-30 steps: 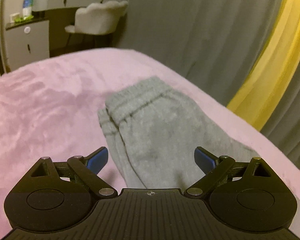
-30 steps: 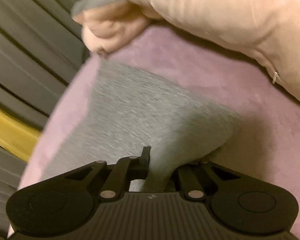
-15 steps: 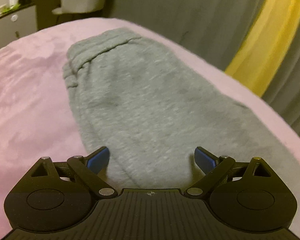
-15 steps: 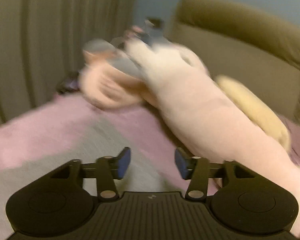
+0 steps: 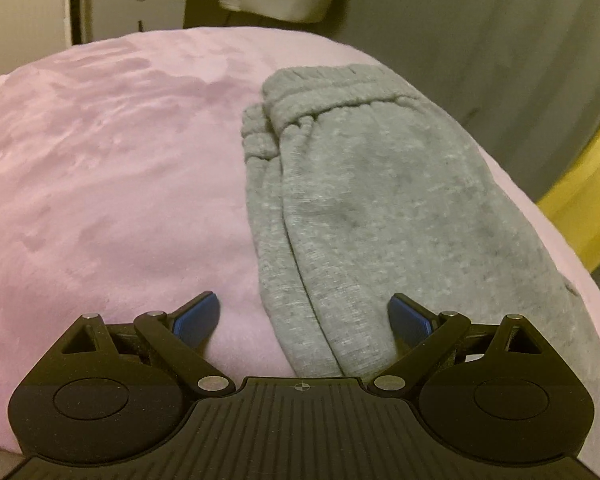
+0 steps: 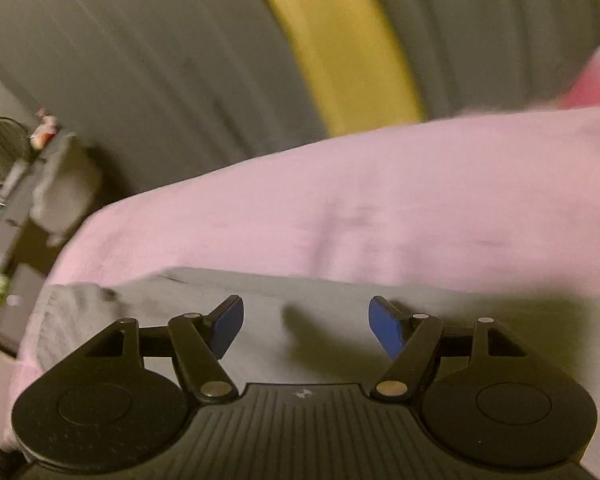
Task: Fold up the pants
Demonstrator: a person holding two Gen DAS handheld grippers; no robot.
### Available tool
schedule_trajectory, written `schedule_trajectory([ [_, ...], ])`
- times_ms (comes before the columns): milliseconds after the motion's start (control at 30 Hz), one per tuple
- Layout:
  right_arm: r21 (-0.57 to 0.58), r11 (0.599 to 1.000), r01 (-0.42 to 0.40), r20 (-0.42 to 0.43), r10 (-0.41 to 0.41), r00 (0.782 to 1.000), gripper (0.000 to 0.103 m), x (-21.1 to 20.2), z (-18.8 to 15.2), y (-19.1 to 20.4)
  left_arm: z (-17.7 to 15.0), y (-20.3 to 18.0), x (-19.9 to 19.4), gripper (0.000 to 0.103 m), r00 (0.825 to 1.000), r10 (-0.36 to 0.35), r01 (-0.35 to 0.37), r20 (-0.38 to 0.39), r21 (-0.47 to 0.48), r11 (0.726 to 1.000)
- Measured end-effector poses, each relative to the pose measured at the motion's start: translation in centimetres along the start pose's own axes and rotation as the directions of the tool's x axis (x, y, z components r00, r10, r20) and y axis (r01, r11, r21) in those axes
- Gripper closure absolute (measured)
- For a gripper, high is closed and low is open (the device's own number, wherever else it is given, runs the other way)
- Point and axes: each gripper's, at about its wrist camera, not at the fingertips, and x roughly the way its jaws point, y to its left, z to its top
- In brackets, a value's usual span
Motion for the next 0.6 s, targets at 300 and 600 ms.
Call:
schedule_trajectory([
  [300, -0.119, 0.992, -0.039, -0.35, -0.005, 0.937, 0.032, 6.0, 3.0, 2.1, 0.0, -0.1, 0.6, 0.004, 1.0, 0.007, -0.007, 0.012, -0.018, 1.0],
  [600, -0.088, 0.985, -0.148, -0.546, 0.076, 0.834, 0.019, 7.0, 4.1, 3.3, -0.1, -0.1, 0.5, 0.003, 1.0, 0.004, -0.003, 0.019, -0.029, 1.0],
])
